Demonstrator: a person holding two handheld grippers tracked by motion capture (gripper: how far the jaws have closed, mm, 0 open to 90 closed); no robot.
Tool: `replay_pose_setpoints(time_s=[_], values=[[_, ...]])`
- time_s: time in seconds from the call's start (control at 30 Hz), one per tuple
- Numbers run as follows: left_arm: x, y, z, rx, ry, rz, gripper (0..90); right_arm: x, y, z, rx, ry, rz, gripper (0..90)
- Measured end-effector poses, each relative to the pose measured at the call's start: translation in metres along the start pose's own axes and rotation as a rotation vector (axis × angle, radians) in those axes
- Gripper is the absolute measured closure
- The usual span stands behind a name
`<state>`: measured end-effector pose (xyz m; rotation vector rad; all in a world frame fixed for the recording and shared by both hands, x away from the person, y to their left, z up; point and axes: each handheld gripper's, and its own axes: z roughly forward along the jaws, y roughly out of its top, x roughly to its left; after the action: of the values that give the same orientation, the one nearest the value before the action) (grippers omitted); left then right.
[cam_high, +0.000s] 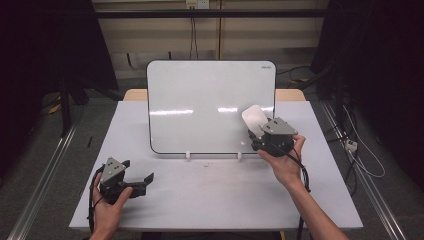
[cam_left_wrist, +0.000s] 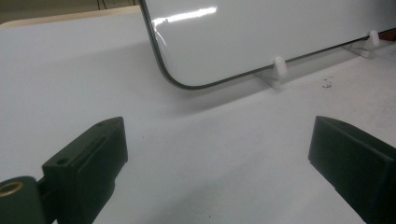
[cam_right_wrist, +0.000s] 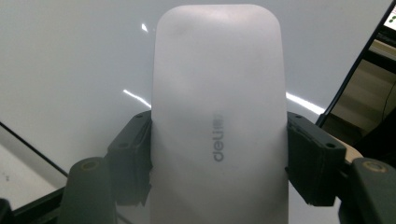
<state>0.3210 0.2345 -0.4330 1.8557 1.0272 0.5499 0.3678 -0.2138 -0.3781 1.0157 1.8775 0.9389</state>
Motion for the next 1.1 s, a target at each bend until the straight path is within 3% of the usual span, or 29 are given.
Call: replay_pose_setpoints(time_s=[0.23,0.47,1.1], values=[[0.001,0.000,0.000,-0.003,0.001,-0.004,4.6,0.002,-0.010,0.002,0.008,-0.002,-0.009,31.7],[-0.001,0.000,0.002,0.004,-0.006,0.004,4.6,0.001,-0.022,0.009,0.049,-0.016,-0.017,31.7],[-0.002,0.001,0.000,0.004,-0.001,0.011,4.6,0.011,-0.024,0.026,0.081,-0.048,-0.068,31.6]])
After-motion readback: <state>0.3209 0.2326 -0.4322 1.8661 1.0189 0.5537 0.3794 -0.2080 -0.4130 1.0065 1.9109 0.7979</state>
